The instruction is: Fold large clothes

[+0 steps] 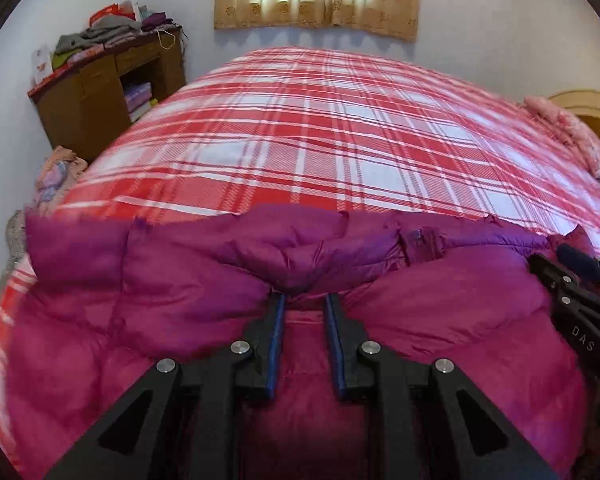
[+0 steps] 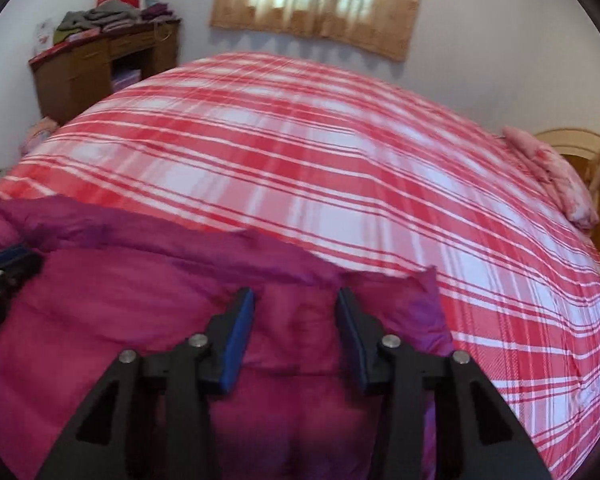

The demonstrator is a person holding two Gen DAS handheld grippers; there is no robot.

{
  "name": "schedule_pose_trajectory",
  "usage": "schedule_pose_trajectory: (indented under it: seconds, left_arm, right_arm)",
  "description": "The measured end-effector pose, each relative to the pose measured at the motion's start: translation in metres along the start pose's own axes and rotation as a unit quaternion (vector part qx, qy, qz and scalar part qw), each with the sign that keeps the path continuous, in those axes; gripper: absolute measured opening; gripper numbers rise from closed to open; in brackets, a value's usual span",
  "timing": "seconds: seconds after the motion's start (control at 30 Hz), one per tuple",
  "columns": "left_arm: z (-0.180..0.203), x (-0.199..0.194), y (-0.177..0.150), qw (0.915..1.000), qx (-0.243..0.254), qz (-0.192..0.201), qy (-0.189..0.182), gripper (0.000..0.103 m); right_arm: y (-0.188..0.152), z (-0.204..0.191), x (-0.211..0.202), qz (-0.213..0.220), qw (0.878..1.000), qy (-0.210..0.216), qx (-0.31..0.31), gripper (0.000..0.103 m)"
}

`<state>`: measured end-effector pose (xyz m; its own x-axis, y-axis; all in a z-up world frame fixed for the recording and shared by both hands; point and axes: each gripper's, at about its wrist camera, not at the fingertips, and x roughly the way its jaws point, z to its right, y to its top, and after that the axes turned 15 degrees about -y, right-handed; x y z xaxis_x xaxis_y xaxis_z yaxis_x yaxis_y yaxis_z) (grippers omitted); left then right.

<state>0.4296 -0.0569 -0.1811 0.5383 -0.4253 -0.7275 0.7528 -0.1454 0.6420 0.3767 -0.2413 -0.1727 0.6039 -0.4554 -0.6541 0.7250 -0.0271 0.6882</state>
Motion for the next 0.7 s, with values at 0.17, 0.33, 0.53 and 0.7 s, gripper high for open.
schedule_pose_trajectory:
  seconds: [0.17, 0.33, 0.53, 0.7]
  left_arm:
    - [0.003, 0.014, -0.006, 0.9996, 0.016, 0.007, 0.02, 0.021]
    - [0.004, 0.02, -0.006, 0.999, 0.022, 0.007, 0.038, 0.021]
    - [0.005, 0.024, -0.005, 0.9988, 0.024, 0.009, 0.042, 0.021]
    - [0.004, 0.024, -0.004, 0.9989, 0.021, 0.009, 0.04, 0.021]
  right_arm:
    - [-0.002, 0.006, 0.0, 0.005, 0.999, 0.011, 0.03, 0.05]
    - [0.0, 0.029, -0.01, 0.026, 0.996, 0.021, 0.084, 0.044]
    - [-0.014, 0.063, 0.039, -0.09, 0.985, 0.016, 0.149, 0.051]
    - [-0.01, 0.056, 0.047, -0.096, 0.985, -0.009, 0.144, 0.064]
